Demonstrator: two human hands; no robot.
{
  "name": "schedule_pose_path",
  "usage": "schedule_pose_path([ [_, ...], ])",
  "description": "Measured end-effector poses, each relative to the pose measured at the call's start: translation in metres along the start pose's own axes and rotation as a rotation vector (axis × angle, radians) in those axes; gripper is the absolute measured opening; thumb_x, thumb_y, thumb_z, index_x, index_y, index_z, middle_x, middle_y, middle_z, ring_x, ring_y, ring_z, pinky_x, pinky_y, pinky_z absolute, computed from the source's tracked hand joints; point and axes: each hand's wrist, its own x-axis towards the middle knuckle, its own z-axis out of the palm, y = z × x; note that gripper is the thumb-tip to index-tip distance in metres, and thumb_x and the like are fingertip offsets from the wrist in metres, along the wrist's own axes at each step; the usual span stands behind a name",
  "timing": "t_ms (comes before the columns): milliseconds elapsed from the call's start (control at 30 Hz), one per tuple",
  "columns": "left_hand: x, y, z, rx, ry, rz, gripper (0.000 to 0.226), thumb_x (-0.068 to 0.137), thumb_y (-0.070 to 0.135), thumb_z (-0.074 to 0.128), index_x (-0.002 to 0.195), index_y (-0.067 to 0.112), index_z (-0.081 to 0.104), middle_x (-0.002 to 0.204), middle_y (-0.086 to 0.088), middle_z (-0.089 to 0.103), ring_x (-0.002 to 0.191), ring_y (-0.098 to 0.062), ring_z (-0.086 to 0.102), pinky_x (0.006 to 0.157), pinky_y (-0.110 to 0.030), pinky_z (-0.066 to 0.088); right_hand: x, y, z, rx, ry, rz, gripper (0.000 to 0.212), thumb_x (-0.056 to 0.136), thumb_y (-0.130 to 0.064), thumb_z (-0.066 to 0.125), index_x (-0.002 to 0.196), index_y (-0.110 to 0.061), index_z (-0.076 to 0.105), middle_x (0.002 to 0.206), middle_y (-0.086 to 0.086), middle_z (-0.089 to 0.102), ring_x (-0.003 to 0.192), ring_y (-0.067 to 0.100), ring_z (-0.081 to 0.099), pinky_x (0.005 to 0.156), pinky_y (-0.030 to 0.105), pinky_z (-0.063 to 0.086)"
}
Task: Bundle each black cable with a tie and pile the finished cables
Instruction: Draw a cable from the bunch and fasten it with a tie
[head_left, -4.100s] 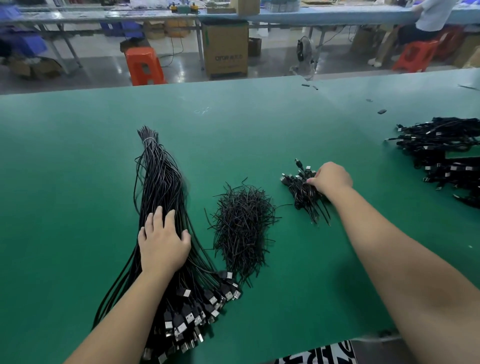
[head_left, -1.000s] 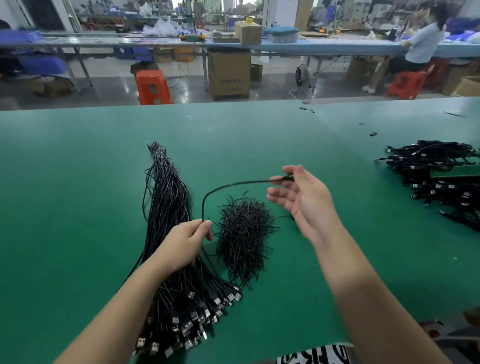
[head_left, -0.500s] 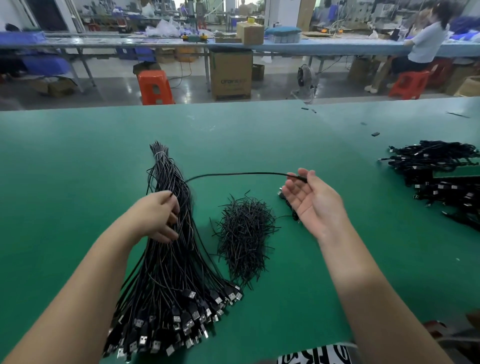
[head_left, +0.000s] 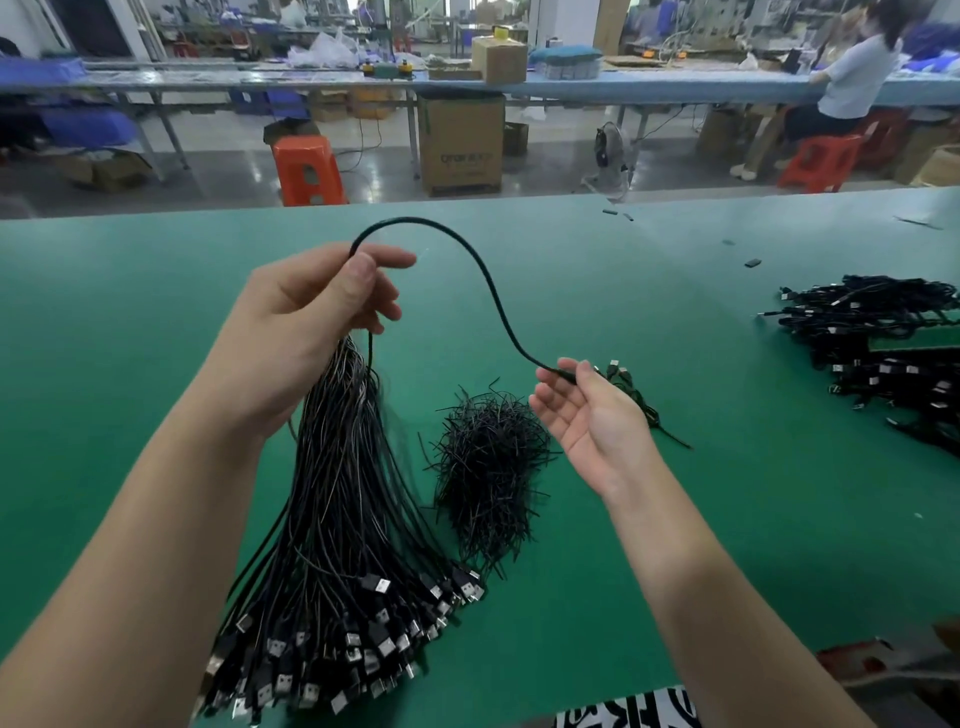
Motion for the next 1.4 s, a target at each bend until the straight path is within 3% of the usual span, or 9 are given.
schedule_pose_path([
  [233, 0.013, 0.020, -0.002, -0.022, 0.045, 0.203, 0.026, 0.101, 0.038, 0.057, 0.114, 0.023, 0.074, 0.081, 0.000, 0.058, 0.076, -0.019, 0.049, 0.068, -0.030, 0.038, -0.001, 0.005, 0.002, -0.062, 0.014, 0.020, 0.023, 0.106, -0.020, 0.050, 0.112, -0.003, 0.063, 0.071, 0.005, 0.067, 0.062, 0.015, 0.064, 0.062, 0.031, 0.057],
  [433, 0.023, 0.007, -0.007, 0.519, 0.104, 0.306, 0.020, 0.097, 0.030, 0.057, 0.104, 0.034, 0.075, 0.092, 0.009, 0.058, 0.088, -0.012, 0.055, 0.080, -0.020, 0.042, -0.003, 0.003, 0.006, -0.045, -0.019, 0.007, 0.020, 0.104, -0.014, 0.052, 0.115, -0.002, 0.063, 0.077, 0.006, 0.069, 0.067, 0.016, 0.065, 0.066, 0.030, 0.058],
  [500, 0.023, -0.018, -0.012, 0.711, 0.070, 0.159, 0.020, 0.094, 0.037, 0.055, 0.100, 0.034, 0.073, 0.094, 0.013, 0.056, 0.088, -0.005, 0.054, 0.078, -0.015, 0.042, -0.004, 0.004, 0.006, -0.054, -0.033, 0.005, 0.020, 0.103, -0.012, 0.052, 0.117, -0.002, 0.063, 0.083, 0.008, 0.071, 0.070, 0.017, 0.067, 0.068, 0.031, 0.059],
  [667, 0.001, -0.105, -0.039, 1.101, -0.180, -0.358, 0.029, 0.096, 0.023, 0.053, 0.119, 0.016, 0.070, 0.120, -0.005, 0.057, 0.108, -0.022, 0.055, 0.100, -0.045, 0.048, -0.006, 0.009, 0.003, -0.196, -0.023, -0.053, 0.018, 0.103, -0.006, 0.053, 0.117, -0.002, 0.064, 0.094, 0.011, 0.074, 0.075, 0.019, 0.069, 0.074, 0.031, 0.059],
  [867, -0.030, -0.132, -0.045, 1.669, -0.450, -0.788, 0.070, 0.088, 0.018, 0.042, 0.154, 0.037, 0.028, 0.160, -0.007, 0.024, 0.136, -0.036, 0.031, 0.109, -0.045, 0.034, -0.013, 0.007, 0.009, -0.657, -0.099, -0.196, 0.015, 0.105, -0.013, 0.052, 0.108, -0.008, 0.065, 0.084, 0.008, 0.075, 0.069, 0.020, 0.070, 0.068, 0.029, 0.060],
  [1000, -0.024, -0.105, -0.012, 1.249, -0.393, -0.458, 0.065, 0.094, 0.030, 0.053, 0.155, 0.028, 0.030, 0.160, -0.004, 0.027, 0.143, -0.026, 0.029, 0.118, -0.044, 0.030, -0.019, 0.007, 0.023, -0.830, -0.217, -0.249, 0.011, 0.102, -0.013, 0.056, 0.099, -0.015, 0.066, 0.073, -0.001, 0.073, 0.058, 0.013, 0.066, 0.059, 0.021, 0.054],
  [1100, -0.024, -0.077, 0.024, 0.700, -0.485, -0.358, 0.044, 0.098, 0.045, 0.055, 0.140, 0.031, 0.053, 0.125, 0.011, 0.064, 0.108, 0.002, 0.060, 0.099, -0.027, 0.047, -0.025, 0.011, 0.032, -1.001, -0.288, -0.366, 0.019, 0.097, -0.020, 0.066, 0.090, -0.036, 0.073, 0.074, -0.009, 0.069, 0.060, 0.003, 0.058, 0.064, 0.018, 0.047],
  [1233, -0.030, -0.070, 0.054, 0.859, -0.474, -0.326, 0.044, 0.100, 0.045, 0.050, 0.073, 0.011, 0.055, 0.058, 0.005, 0.047, 0.048, -0.008, 0.038, 0.050, -0.025, 0.031, -0.029, 0.018, 0.039, -1.013, -0.343, -0.384, 0.025, 0.096, -0.020, 0.067, 0.088, -0.043, 0.074, 0.089, 0.003, 0.066, 0.075, 0.016, 0.061, 0.071, 0.029, 0.048],
  [1400, -0.038, -0.070, 0.057, 0.766, -0.469, -0.450, 0.056, 0.103, 0.046, 0.039, 0.096, -0.002, 0.067, 0.059, 0.004, 0.051, 0.047, -0.005, 0.043, 0.048, -0.019, 0.034, -0.032, 0.021, 0.035, -0.834, -0.386, -0.279, 0.014, 0.099, -0.008, 0.062, 0.100, -0.010, 0.077, 0.068, -0.017, 0.065, 0.056, -0.003, 0.057, 0.060, 0.008, 0.042],
])
